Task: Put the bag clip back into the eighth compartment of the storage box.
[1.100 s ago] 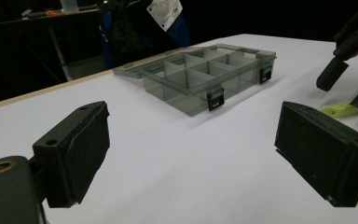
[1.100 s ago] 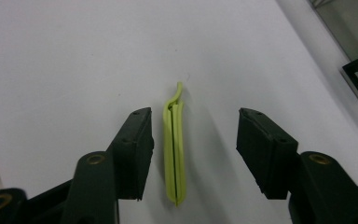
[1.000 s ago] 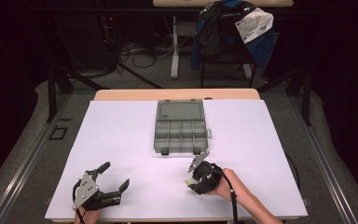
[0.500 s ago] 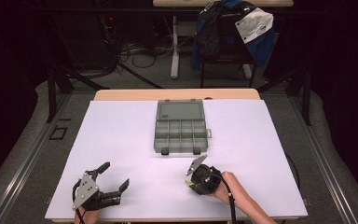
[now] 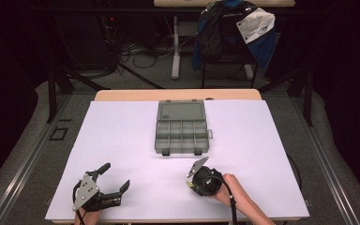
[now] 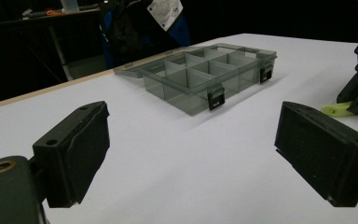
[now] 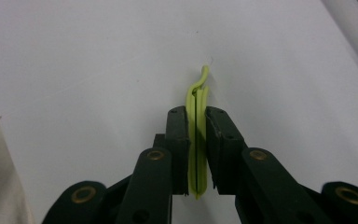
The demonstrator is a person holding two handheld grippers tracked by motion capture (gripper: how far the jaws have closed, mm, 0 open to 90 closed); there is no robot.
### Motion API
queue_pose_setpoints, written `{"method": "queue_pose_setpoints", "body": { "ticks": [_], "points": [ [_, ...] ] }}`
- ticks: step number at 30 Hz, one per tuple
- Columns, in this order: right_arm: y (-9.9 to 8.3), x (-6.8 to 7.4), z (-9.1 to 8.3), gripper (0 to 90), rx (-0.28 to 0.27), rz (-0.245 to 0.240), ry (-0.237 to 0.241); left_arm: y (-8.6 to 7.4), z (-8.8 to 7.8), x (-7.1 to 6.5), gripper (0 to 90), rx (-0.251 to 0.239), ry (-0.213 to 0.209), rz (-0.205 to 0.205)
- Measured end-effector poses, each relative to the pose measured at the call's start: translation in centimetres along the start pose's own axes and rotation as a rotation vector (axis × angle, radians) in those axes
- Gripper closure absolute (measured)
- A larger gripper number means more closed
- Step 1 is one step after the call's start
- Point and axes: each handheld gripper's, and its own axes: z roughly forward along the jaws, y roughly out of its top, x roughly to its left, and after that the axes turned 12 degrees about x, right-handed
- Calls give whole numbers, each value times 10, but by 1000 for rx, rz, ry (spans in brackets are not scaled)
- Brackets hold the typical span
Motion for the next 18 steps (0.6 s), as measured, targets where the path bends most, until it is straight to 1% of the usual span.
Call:
{"method": "queue_pose_setpoints", "body": {
  "ticks": [4,6,11,12,15,17,18],
  "points": [
    [-2,-1,0,798,-6,3,8,0,0,0,100,-1,0,-3],
    [-3,-2,-1,797,-14,-2,7,0,0,0,100,2,0,-2],
    [-4,-3,-2,798,-29,3,5,0,1,0,100,3,-2,-2],
    [-4,-3,-3,798,-38,12,6,0,1,0,100,2,-3,-3],
    [-4,-4,-4,798,-50,19,3,0,1,0,100,0,-3,-8],
    [-4,-4,-4,798,-54,17,2,0,1,0,100,0,-4,-7],
    [-5,-5,-6,798,-65,19,-2,0,1,0,100,1,-5,-5]
  ]
}}
